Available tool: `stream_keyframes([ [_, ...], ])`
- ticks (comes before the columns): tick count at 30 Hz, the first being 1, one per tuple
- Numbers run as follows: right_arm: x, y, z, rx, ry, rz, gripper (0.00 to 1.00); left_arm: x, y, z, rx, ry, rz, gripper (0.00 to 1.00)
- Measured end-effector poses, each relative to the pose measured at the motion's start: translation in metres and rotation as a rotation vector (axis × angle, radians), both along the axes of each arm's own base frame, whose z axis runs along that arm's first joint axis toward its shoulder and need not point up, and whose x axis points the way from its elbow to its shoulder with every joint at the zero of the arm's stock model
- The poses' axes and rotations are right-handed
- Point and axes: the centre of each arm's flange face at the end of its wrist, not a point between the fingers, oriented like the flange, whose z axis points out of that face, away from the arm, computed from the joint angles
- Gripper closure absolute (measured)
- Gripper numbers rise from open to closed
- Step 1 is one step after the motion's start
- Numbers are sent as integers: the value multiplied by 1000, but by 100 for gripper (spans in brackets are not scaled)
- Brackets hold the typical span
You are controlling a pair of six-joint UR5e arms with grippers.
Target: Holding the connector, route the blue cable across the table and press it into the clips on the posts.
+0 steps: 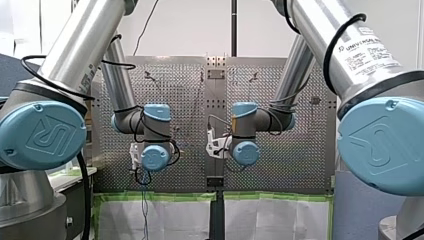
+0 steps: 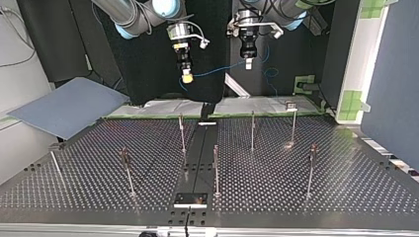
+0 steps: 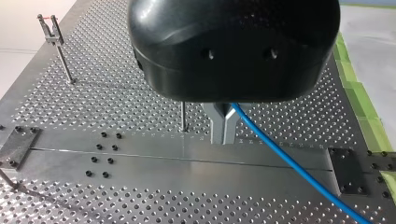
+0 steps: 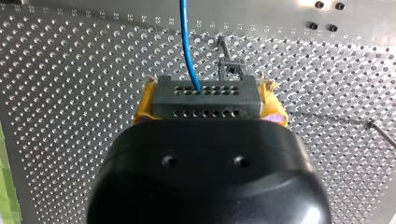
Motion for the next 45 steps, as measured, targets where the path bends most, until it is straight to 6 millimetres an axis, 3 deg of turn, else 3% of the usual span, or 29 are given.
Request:
stream_keyframes([
  [32, -7, 6, -6, 42, 51, -8, 100, -1, 0, 1, 1, -1, 0, 100],
  [45, -7, 6, -6, 42, 52, -8, 100, -35, 0, -37, 67, 73, 25, 100],
])
